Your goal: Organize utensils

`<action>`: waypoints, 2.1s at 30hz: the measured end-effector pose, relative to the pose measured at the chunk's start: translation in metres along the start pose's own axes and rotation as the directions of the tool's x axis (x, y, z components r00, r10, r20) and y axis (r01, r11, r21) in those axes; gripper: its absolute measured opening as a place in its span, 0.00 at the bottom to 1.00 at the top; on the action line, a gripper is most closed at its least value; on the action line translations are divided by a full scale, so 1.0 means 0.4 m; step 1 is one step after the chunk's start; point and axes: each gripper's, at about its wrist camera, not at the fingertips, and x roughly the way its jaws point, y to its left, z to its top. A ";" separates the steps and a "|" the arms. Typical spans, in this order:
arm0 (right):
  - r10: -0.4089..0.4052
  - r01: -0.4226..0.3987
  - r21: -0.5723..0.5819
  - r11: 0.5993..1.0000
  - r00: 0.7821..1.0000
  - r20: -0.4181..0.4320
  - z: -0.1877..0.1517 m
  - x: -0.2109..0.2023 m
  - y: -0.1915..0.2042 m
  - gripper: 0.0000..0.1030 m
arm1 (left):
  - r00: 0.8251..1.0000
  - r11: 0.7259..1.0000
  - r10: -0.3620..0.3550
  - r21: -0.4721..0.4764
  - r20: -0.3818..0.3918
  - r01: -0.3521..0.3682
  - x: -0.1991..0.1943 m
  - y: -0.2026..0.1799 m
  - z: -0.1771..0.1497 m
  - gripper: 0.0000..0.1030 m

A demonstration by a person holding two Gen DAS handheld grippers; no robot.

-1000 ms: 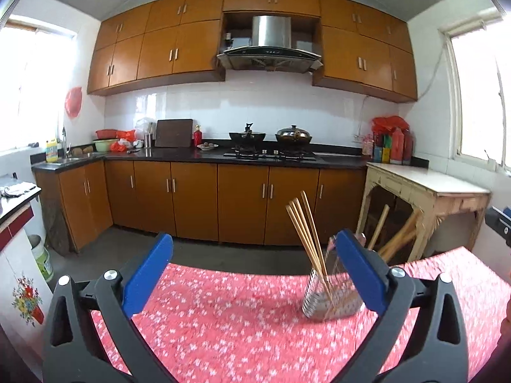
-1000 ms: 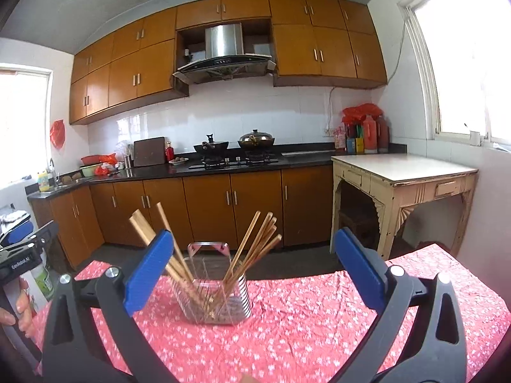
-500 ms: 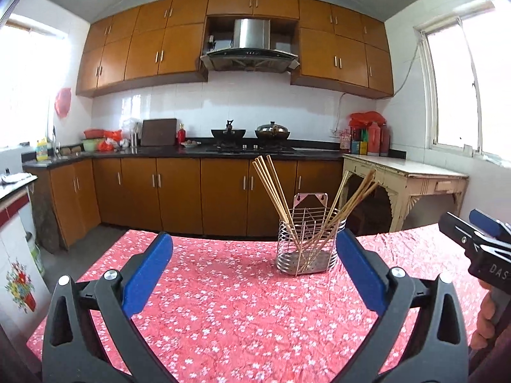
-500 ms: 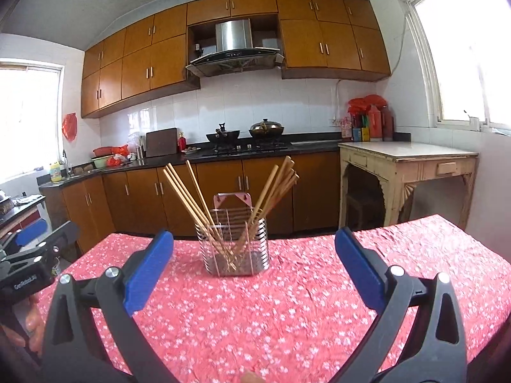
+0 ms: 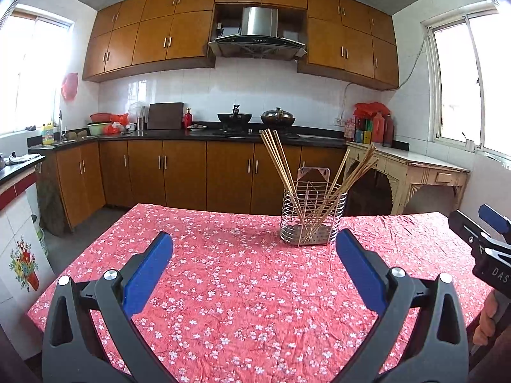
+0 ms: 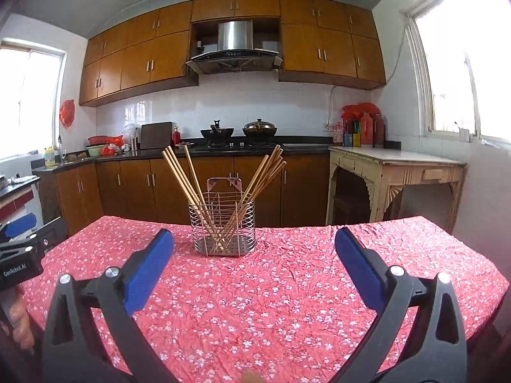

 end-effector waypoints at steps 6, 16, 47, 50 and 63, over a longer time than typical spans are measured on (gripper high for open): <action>0.012 -0.013 0.010 1.000 1.000 0.004 -0.005 0.000 -0.003 0.96 | 1.000 1.000 0.000 0.013 0.018 -0.001 -0.008 -0.010 -0.007 0.98; 0.020 -0.020 0.004 1.000 1.000 0.012 -0.015 -0.007 0.007 0.96 | 1.000 1.000 -0.018 0.006 0.012 0.018 -0.007 -0.012 -0.013 0.98; 0.017 -0.018 0.021 1.000 0.999 0.032 -0.007 -0.019 -0.005 0.96 | 0.999 1.000 -0.029 -0.011 0.043 0.030 -0.022 -0.014 -0.004 0.98; 0.016 -0.017 0.022 1.000 0.999 0.032 -0.006 -0.019 -0.006 0.96 | 0.999 1.000 -0.027 -0.011 0.043 0.028 -0.022 -0.014 -0.004 0.98; 0.017 -0.017 0.022 1.000 0.999 0.033 -0.007 -0.021 -0.004 0.96 | 0.999 1.000 -0.025 -0.011 0.045 0.026 -0.022 -0.016 -0.007 0.98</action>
